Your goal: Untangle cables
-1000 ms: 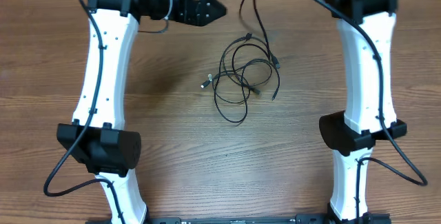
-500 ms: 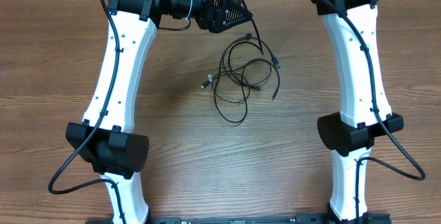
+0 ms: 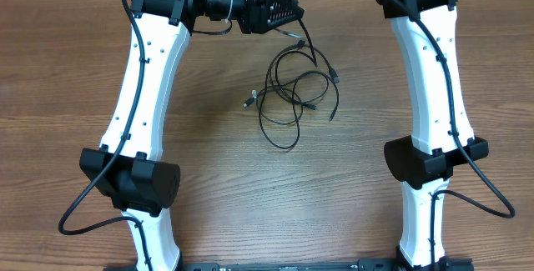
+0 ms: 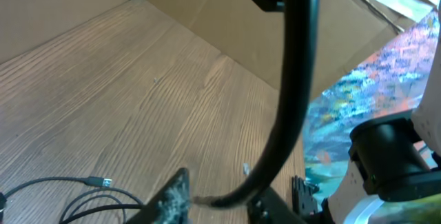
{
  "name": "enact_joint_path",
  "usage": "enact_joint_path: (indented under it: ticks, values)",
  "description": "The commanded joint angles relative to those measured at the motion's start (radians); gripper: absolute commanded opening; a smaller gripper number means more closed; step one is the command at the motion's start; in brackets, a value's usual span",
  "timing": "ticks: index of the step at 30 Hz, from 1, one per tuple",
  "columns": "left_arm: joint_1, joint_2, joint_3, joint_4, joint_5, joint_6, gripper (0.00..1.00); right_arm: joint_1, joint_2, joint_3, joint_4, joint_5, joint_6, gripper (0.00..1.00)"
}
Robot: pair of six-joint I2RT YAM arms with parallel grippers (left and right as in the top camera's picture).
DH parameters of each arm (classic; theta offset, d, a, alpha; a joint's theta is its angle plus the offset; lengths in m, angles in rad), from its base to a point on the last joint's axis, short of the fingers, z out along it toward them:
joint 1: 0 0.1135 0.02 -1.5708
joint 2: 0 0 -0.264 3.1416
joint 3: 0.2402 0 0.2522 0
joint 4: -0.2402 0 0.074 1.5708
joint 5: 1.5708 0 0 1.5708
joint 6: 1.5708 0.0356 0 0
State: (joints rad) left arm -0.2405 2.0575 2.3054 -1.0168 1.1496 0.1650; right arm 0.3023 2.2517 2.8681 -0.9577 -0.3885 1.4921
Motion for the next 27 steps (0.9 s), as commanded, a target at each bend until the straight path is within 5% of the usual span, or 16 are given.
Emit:
enact_joint_path:
  ticks: [1,6,11,16,17,19,23,24,27]
  values:
    - [0.005,-0.018,0.008,0.002,0.023,-0.011,0.07,-0.001,-0.012,-0.002,0.009,-0.01,0.0,0.04]
    - [0.005,-0.018,0.008,0.001,0.013,-0.025,0.04,-0.01,-0.012,-0.002,-0.002,-0.005,-0.033,0.04]
    - [0.037,-0.026,0.016,0.055,-0.085,-0.255,0.04,-0.084,-0.012,-0.002,-0.129,0.147,-0.193,0.11]
    - [0.08,-0.065,0.063,0.298,-0.079,-0.59,0.04,-0.17,-0.012,-0.002,-0.341,0.274,-0.339,0.72]
    - [0.085,-0.075,0.072,0.386,-0.066,-0.686,0.04,-0.19,-0.012,-0.002,-0.391,0.301,-0.382,0.84]
    - [0.085,-0.087,0.077,0.54,-0.027,-0.813,0.04,-0.215,-0.012,-0.002,-0.461,0.333,-0.446,0.89]
    - [0.083,-0.092,0.078,1.006,0.0,-1.154,0.04,-0.226,-0.012,-0.002,-0.536,0.347,-0.541,0.93]
    - [0.088,-0.092,0.078,1.199,-0.045,-1.311,0.04,-0.226,-0.012,-0.002,-0.554,0.346,-0.588,0.93]
    - [0.107,-0.092,0.078,1.489,-0.159,-1.502,0.04,-0.22,-0.012,-0.002,-0.584,0.343,-0.66,0.97]
